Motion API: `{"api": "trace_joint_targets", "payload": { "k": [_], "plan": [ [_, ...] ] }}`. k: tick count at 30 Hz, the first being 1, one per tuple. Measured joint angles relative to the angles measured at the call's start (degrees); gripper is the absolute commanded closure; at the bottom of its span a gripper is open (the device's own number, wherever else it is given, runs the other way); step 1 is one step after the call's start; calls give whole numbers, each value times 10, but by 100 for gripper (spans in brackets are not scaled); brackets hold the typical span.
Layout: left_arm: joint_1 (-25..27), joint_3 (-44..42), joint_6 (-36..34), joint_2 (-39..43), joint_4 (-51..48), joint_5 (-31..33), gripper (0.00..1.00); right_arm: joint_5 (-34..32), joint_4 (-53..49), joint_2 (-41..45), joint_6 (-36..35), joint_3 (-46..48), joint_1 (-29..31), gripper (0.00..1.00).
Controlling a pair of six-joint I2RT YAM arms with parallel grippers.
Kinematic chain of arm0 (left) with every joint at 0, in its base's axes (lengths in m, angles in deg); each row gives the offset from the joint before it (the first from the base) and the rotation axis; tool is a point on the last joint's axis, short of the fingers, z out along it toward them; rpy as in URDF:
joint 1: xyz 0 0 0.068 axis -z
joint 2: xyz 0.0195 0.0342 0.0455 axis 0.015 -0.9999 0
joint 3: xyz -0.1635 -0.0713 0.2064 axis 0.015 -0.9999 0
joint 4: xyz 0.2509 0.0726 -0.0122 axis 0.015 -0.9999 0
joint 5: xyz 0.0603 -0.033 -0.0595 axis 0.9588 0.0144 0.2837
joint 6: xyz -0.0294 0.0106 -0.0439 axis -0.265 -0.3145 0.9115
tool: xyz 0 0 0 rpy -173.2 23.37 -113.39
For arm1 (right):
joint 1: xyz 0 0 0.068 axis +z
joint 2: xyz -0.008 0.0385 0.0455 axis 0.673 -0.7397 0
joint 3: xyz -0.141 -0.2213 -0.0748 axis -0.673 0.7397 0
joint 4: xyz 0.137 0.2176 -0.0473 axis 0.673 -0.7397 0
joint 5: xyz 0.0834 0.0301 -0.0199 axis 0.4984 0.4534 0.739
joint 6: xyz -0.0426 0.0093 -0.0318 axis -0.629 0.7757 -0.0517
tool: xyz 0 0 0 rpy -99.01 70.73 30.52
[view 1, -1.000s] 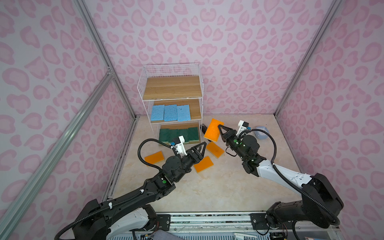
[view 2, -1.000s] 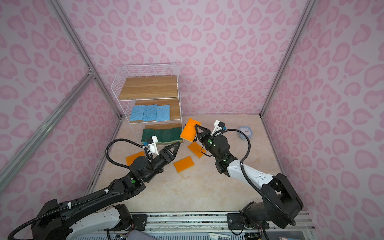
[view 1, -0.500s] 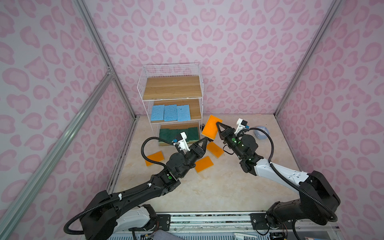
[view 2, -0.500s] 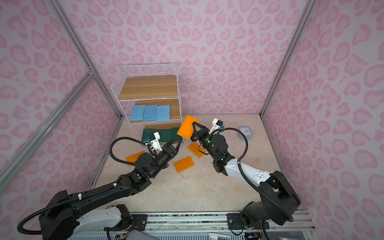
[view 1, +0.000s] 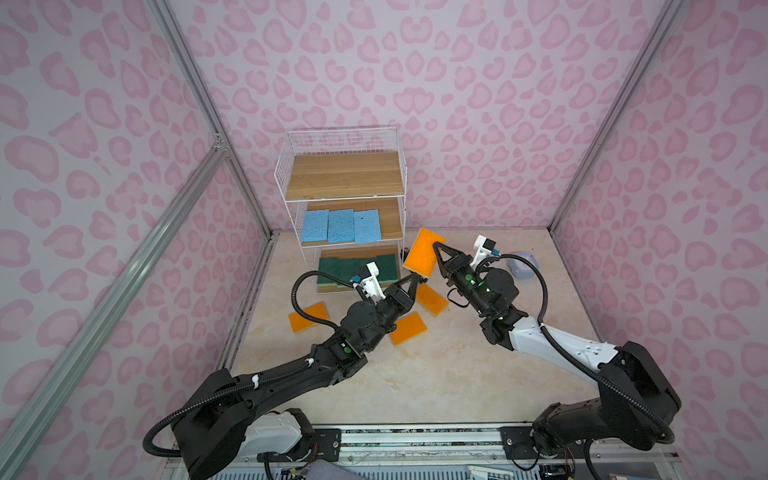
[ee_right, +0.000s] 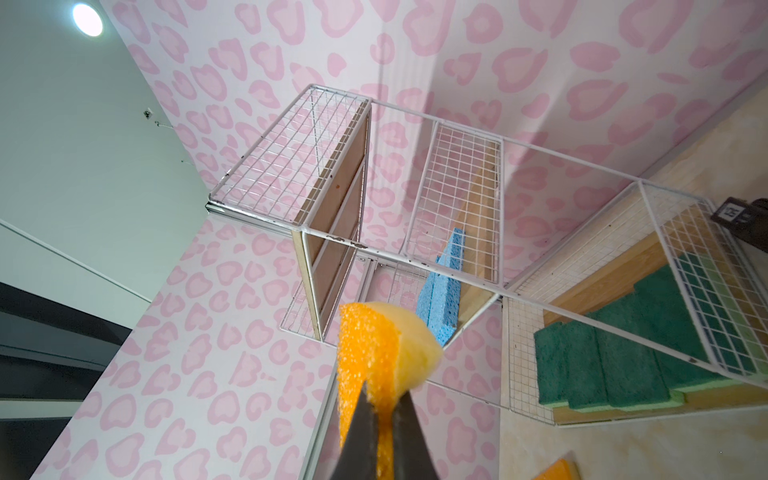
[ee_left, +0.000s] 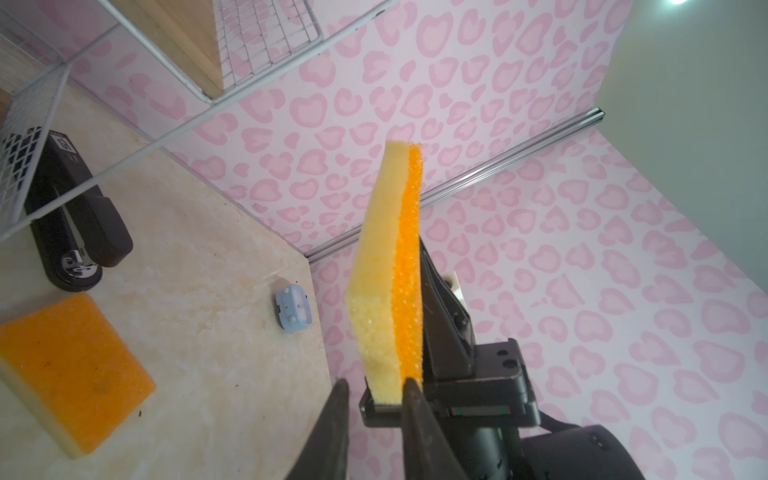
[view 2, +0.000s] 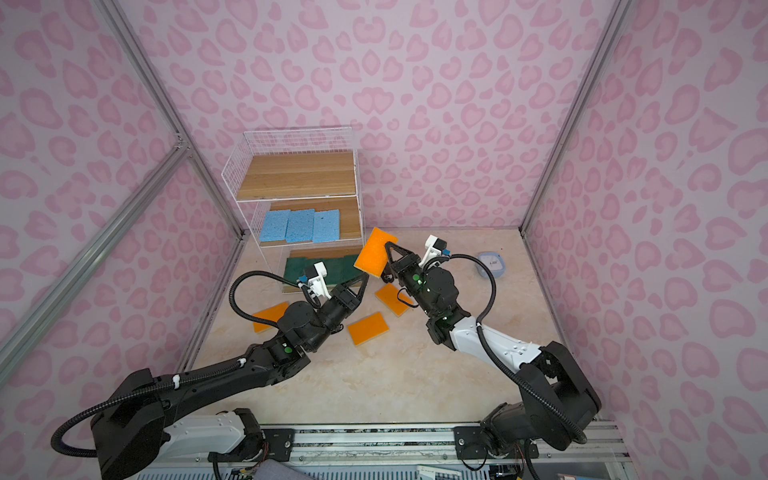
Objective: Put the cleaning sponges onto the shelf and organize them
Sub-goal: 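Close the right gripper on the orange sponge and open the left gripper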
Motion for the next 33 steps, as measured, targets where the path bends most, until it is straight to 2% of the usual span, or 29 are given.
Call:
{"api": "trace_joint_targets", "payload": {
  "k": [4,6,11,15,22,27,33],
  "plan": [
    [-8,0,1,-1,0,0,75,9,0,3,1,1,-2,94],
    [-11,3,0,-1,0,0,71,12,0,5,2,1,-3,94],
    [-11,13,-7,0,0,-3,54,14,4,5,10,1,-6,94],
    [-11,21,-13,0,2,-13,52,19,9,3,13,1,-11,94],
    [-12,26,-17,0,3,-23,54,28,9,-2,25,-2,-13,93],
    [-14,34,-22,-8,10,-27,69,43,14,-20,30,-19,-14,93],
    [-17,37,-21,-16,11,-28,77,47,31,-31,43,-20,-13,93]
  ]
}}
